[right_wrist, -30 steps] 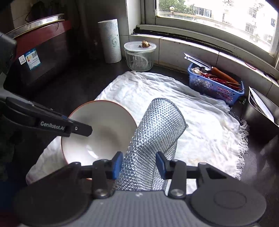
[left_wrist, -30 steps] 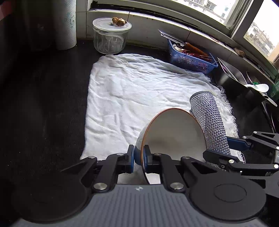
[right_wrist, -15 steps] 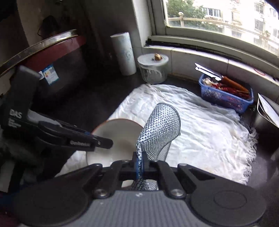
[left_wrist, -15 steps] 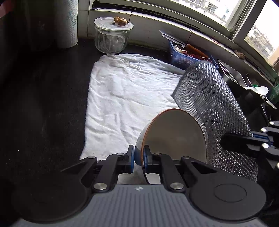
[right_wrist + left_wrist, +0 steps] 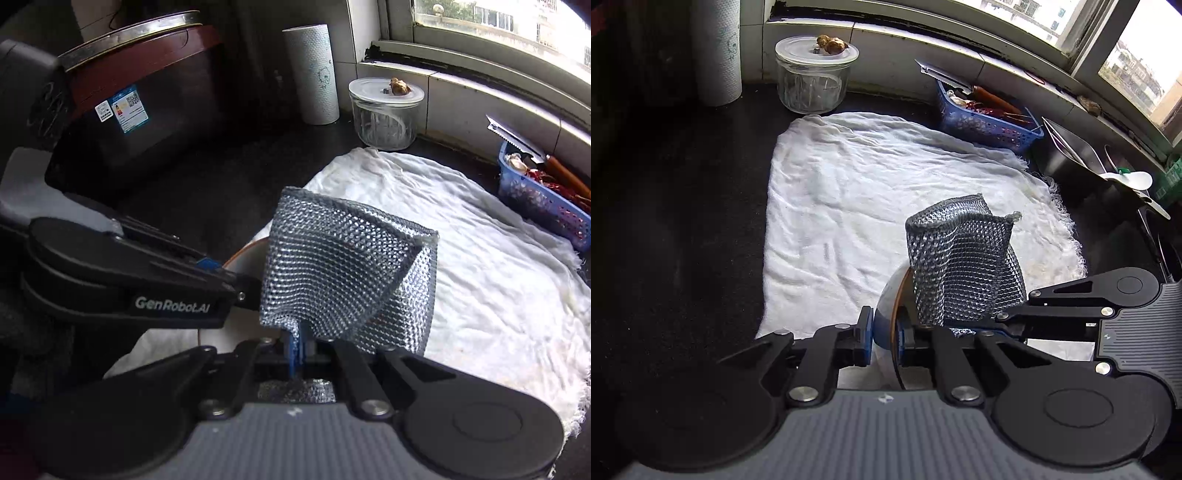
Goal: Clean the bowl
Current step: 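Scrub inside the bowl again with the mesh cloth in the right gripper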
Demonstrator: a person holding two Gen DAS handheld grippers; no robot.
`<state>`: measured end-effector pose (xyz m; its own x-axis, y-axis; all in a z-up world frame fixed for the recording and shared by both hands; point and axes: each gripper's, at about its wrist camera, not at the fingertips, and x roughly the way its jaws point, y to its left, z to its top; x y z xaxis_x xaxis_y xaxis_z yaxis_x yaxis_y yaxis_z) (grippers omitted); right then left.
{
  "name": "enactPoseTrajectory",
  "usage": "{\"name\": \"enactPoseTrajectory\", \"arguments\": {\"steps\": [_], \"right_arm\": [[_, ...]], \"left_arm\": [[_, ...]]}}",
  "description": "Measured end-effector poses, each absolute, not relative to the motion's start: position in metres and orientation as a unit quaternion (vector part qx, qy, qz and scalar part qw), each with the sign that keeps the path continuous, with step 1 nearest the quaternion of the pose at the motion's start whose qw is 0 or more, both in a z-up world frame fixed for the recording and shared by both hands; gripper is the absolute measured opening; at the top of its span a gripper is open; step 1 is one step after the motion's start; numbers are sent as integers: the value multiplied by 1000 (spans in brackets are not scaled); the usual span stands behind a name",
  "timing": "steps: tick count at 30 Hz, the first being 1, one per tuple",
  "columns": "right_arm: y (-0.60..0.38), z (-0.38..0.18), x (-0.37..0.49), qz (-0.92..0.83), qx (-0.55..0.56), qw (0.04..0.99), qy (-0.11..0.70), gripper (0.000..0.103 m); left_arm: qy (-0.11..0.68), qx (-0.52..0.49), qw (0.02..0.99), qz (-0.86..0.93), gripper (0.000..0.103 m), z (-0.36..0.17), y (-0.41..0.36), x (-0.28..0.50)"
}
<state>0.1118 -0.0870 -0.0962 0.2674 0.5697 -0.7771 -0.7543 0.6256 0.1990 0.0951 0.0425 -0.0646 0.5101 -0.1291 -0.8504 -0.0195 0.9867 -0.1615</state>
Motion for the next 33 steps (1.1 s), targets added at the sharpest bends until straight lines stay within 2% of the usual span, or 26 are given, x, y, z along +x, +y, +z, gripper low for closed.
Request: {"name": "enactPoseTrajectory", "arguments": {"steps": [13,16,21,26,27,29,31,33], "right_arm": [[-67,-113,92,458,-192,752,434,3],[-68,-112,91,458,-209,749,430,3],[-77,-113,88,421,-180,777,432,2],[-80,-119,89,413,-63,775,473,4],[-80,-119,89,418,-59,772,475,3],[-81,-120,87,429,-69,767,472,3],[-78,-118,82,425,-106,774,458,3],[-75,-115,81,425,-127,775,451,3]], "left_arm": [[522,58,843,-117,11,-66,31,116],[521,10,846,-114,8,-71,40,106],[518,-149,842,-33,9,-84,63,79],[523,-216,825,14,8,-91,69,63],[529,-212,821,12,8,-91,70,64],[520,-120,846,-5,11,-78,56,69],[497,-41,866,-22,21,-61,43,74],[487,17,872,-45,24,-49,35,83]]}}
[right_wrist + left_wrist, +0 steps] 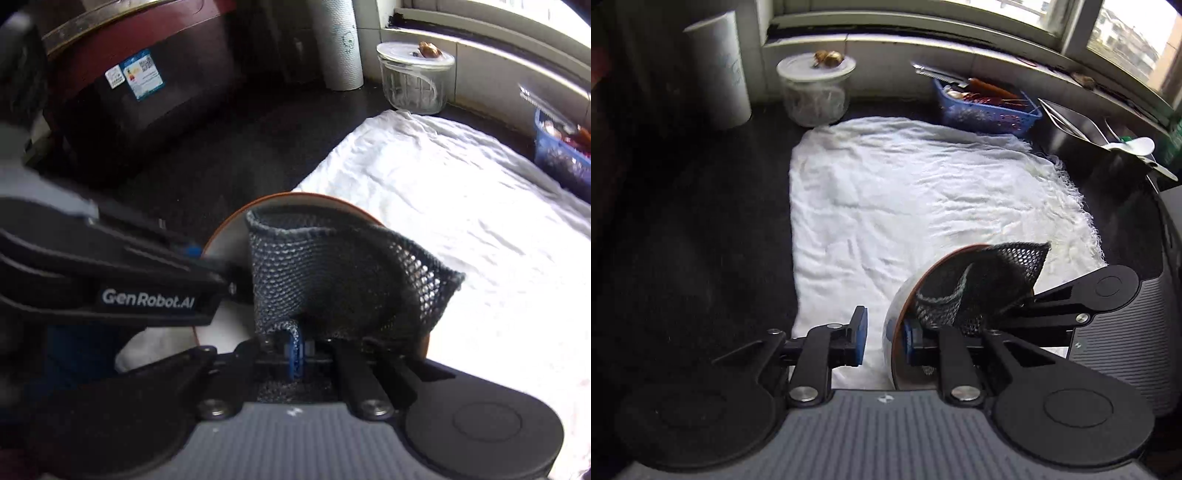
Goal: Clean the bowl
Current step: 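Scrub inside the bowl again with the mesh cloth in the right gripper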
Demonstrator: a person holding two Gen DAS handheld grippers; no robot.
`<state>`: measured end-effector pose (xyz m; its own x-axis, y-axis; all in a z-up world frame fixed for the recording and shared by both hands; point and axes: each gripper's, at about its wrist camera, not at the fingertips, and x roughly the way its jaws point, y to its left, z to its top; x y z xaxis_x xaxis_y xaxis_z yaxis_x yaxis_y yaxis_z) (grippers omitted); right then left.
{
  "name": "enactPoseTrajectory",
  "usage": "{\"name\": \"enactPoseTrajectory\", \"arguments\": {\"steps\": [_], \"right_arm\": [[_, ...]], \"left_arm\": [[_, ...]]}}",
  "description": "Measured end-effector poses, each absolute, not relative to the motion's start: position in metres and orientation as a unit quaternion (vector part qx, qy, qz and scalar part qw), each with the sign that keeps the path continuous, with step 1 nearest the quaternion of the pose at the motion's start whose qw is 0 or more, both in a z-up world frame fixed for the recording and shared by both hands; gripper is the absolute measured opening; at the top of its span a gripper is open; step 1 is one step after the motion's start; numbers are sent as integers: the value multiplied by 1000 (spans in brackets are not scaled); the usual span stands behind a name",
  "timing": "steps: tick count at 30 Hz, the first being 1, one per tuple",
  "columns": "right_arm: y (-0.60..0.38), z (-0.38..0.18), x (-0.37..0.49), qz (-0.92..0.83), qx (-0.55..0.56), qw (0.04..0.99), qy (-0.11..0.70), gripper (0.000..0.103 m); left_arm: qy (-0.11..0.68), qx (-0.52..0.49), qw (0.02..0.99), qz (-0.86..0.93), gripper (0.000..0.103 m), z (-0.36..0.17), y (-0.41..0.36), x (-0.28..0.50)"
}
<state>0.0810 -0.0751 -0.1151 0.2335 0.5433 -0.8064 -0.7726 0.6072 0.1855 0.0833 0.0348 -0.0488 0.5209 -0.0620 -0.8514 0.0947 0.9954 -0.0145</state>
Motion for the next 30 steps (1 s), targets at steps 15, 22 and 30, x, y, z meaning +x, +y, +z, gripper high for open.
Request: {"name": "enactPoseTrajectory", "arguments": {"steps": [15,22,30], "right_arm": [[-78,-117,81,425,-41,764,484,3],[-75,-114,78,429,-97,769,464,3],[-77,-110,72,431,-159,770,443,3]], "left_arm": [[514,-225,827,25,9,-84,79,56],[489,45,870,-33,24,-48,36,76],[499,-51,863,-54,9,-66,52,75]]}}
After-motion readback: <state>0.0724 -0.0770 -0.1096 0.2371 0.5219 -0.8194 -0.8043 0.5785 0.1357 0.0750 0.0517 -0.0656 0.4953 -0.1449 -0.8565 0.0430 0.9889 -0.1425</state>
